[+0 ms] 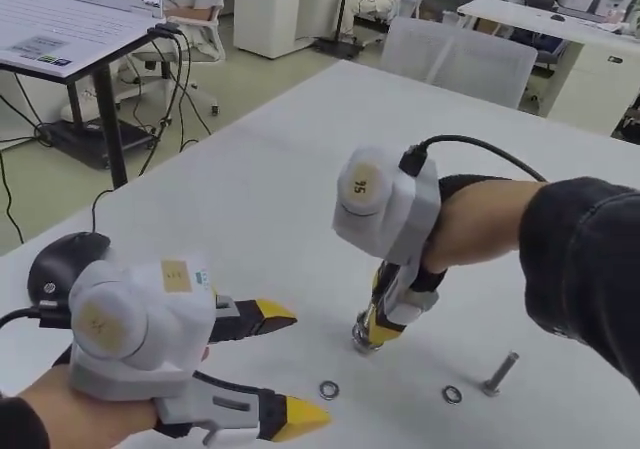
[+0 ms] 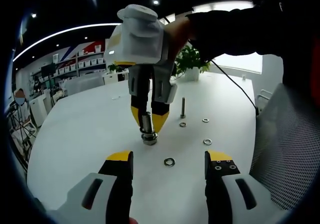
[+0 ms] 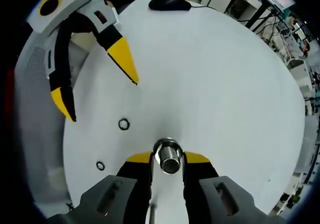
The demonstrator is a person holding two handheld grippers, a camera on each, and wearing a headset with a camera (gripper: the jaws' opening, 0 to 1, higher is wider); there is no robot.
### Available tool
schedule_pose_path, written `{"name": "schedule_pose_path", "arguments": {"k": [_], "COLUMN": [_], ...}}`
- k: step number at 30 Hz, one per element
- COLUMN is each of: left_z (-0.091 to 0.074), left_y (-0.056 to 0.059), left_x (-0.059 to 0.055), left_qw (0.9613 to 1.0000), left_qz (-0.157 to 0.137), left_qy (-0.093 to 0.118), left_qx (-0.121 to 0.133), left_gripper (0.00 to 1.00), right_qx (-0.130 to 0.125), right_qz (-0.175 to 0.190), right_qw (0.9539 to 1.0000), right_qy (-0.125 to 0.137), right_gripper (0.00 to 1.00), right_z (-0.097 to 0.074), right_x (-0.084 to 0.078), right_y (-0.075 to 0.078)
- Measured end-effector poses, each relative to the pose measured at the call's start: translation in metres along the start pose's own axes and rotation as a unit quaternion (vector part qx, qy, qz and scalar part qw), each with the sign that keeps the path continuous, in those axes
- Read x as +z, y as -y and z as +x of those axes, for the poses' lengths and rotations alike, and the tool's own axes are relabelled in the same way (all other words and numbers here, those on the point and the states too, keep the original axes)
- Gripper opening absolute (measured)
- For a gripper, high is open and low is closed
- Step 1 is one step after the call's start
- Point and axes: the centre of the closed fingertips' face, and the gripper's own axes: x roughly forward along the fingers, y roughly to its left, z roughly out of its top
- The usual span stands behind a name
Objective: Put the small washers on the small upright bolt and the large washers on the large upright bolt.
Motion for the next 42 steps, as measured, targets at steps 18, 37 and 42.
{"name": "schedule_pose_path", "arguments": {"k": [18,37,42], "left_z": [0.002,0.002,0.002], "left_y": [0.001,0.002,0.003], "left_x": [-0.002,-0.003,-0.003], "left_qw": [1.0000,1.0000,1.0000], "left_qz": [0.000,0.000,0.000], "left_qy": [-0.004,-0.004,-0.004], "left_qx": [-0.004,-0.006,-0.006], "left_gripper": [0.57,0.56,0.56], "right_qx": [0.005,0.003,0.001], "right_qz": [0.005,0.012,0.021], "right_qw": [1.0000,0.9999,0.9998], "right_qy": [0.005,0.007,0.006], "right_gripper": [0.24,0.27,0.27], "right_z": [0.010,0.008,0.006], "right_x": [-0.001,-0.009,-0.016], "right_y": [0.000,-0.001,0.000]}}
